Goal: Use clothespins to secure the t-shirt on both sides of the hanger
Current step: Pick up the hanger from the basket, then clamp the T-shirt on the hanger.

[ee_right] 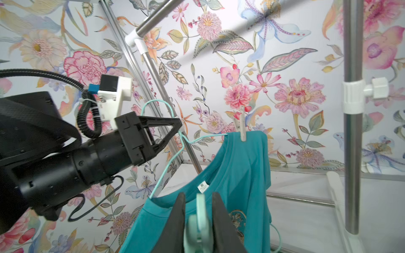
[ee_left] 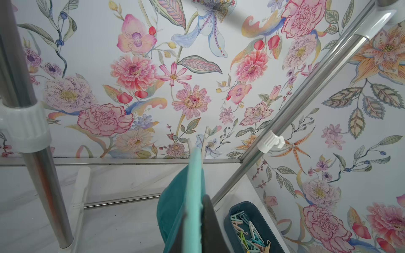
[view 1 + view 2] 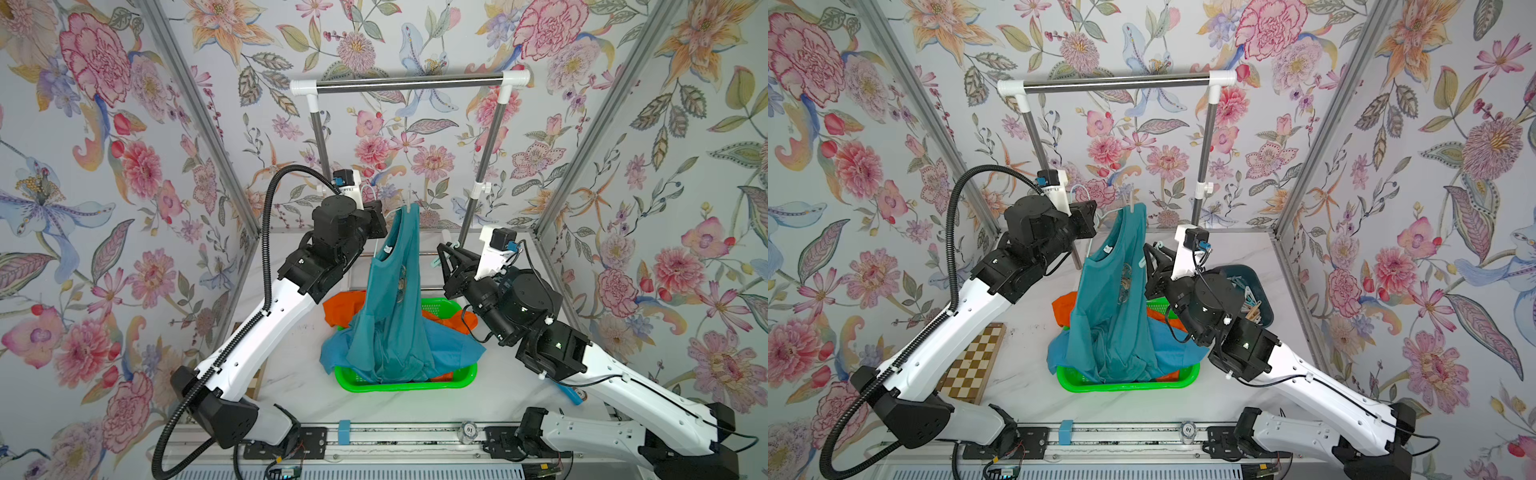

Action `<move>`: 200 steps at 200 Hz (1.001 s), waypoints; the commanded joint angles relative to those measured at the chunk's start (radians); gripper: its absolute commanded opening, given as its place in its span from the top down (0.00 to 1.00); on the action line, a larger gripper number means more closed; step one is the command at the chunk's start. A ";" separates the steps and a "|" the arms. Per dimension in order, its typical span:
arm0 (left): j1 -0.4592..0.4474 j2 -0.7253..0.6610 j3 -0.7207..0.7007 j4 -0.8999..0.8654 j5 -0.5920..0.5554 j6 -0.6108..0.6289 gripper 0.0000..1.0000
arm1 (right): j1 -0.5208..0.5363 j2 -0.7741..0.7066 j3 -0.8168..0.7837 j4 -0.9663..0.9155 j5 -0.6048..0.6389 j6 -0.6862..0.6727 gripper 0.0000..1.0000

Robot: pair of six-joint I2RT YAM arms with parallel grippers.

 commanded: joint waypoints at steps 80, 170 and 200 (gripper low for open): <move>-0.085 0.089 0.180 -0.019 -0.060 0.030 1.00 | 0.406 0.234 -0.043 0.818 0.353 -0.675 0.90; -0.085 0.164 0.284 -0.082 -0.139 0.035 1.00 | 0.452 0.453 0.059 1.281 0.558 -1.228 0.90; -0.085 0.183 0.309 -0.081 -0.147 0.030 1.00 | 0.400 0.397 0.044 1.130 0.599 -1.077 0.90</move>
